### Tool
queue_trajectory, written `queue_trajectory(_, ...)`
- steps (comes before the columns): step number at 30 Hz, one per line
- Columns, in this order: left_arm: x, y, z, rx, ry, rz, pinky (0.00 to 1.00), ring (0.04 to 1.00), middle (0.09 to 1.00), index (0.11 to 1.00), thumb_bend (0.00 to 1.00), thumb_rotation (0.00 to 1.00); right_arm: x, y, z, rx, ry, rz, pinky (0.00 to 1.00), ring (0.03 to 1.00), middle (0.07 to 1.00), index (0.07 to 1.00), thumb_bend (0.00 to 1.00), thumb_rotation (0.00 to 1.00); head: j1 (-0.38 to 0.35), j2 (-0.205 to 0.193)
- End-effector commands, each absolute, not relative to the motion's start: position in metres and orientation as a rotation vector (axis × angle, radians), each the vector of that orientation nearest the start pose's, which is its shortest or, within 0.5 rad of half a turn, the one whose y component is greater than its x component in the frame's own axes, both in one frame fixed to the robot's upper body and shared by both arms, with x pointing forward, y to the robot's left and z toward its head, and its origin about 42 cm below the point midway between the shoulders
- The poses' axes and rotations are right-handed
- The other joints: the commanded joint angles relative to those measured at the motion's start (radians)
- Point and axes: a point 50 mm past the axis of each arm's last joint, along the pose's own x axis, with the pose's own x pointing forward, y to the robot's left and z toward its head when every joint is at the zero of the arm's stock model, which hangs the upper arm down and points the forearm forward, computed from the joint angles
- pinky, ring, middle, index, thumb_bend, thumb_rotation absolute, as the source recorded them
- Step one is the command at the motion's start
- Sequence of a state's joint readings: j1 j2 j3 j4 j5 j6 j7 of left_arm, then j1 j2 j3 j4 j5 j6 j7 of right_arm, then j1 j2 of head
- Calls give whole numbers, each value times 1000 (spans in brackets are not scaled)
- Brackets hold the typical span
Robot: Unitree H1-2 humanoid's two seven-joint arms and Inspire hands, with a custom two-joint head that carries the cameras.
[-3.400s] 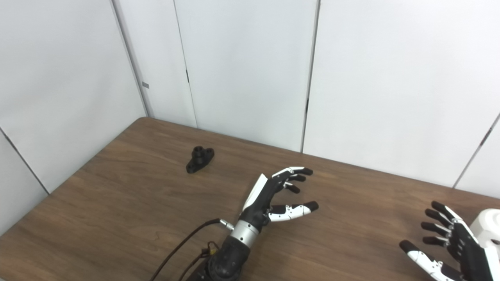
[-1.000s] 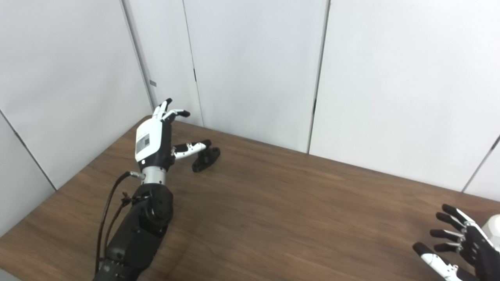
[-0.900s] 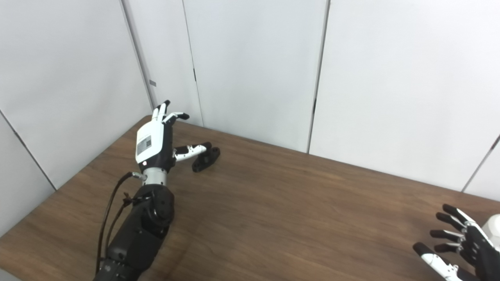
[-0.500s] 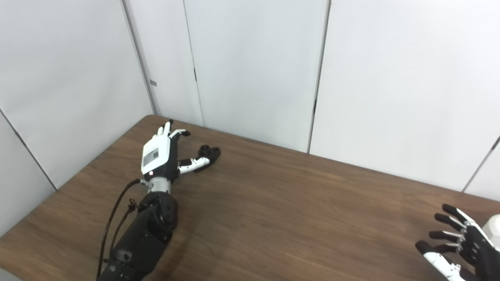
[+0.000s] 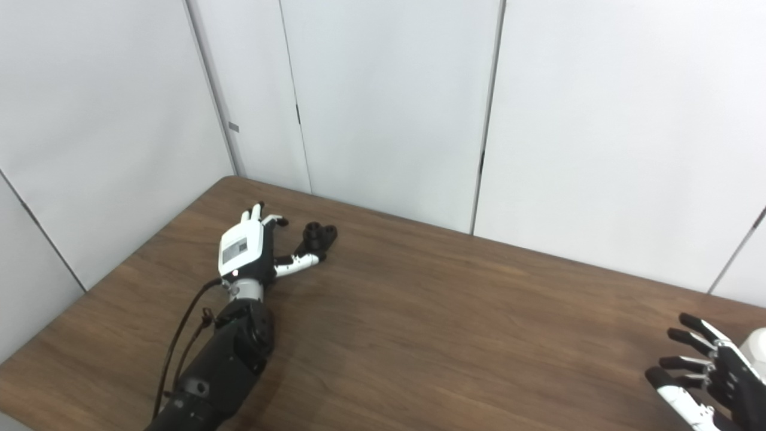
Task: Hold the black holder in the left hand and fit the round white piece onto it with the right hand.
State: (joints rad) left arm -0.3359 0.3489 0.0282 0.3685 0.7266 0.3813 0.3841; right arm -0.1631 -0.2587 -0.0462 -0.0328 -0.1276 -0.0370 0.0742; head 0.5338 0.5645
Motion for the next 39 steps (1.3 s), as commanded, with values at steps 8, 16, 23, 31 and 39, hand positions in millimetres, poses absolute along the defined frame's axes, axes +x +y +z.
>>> queue_trajectory(8,400,381,146,1055,90,635,879,1000,1000,712,1000,470,339,-291,193,-407,-303,42,493,623,774,827,642,522,-5,4)
queue_trajectory(16,402,378,141,1032,40,627,885,973,964,640,981,387,337,-291,192,-410,-297,45,488,617,775,824,632,518,-5,7)
queue_trajectory(23,406,378,139,1033,35,627,882,964,951,628,963,374,335,-289,193,-407,-287,47,496,627,780,833,642,532,-6,9)
queue_trajectory(31,409,380,135,1032,38,614,880,961,941,622,949,382,334,-290,192,-412,-294,49,500,632,783,841,598,506,-13,13)
queue_trajectory(39,414,382,131,1031,64,601,873,962,939,629,950,383,331,-292,193,-413,-289,49,491,623,781,836,602,511,-21,20)
